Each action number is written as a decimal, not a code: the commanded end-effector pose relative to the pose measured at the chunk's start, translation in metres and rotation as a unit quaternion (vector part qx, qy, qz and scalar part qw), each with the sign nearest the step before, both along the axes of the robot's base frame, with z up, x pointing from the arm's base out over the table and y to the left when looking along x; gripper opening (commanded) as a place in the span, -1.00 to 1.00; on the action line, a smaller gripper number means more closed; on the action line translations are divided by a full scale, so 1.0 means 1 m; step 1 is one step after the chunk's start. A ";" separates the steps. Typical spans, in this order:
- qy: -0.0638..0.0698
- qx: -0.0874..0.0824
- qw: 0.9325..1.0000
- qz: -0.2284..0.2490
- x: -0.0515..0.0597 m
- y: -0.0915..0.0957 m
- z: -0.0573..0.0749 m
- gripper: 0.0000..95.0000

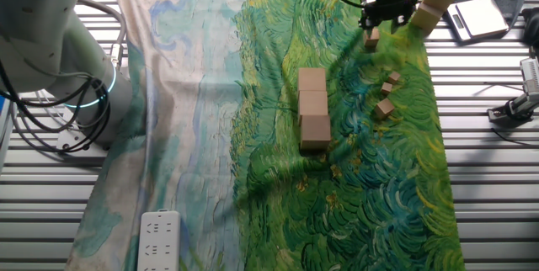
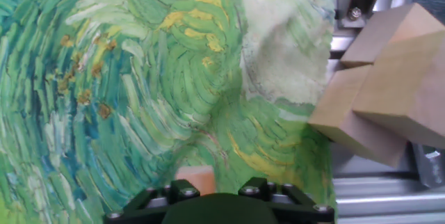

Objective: Stack the blocks into a pyramid shape

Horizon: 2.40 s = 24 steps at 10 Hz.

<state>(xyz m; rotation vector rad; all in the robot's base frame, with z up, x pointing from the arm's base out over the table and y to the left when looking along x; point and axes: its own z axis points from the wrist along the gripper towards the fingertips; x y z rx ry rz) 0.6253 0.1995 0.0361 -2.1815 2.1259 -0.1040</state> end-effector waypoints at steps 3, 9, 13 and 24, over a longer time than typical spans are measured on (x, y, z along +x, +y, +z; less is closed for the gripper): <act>0.001 0.000 1.000 0.003 0.000 0.000 0.000 0.60; 0.009 0.016 1.000 -0.022 -0.017 0.000 -0.018 0.60; 0.007 0.007 0.999 -0.035 -0.021 0.003 -0.022 -0.60; 0.008 -0.001 0.999 -0.053 -0.029 -0.003 -0.010 -1.00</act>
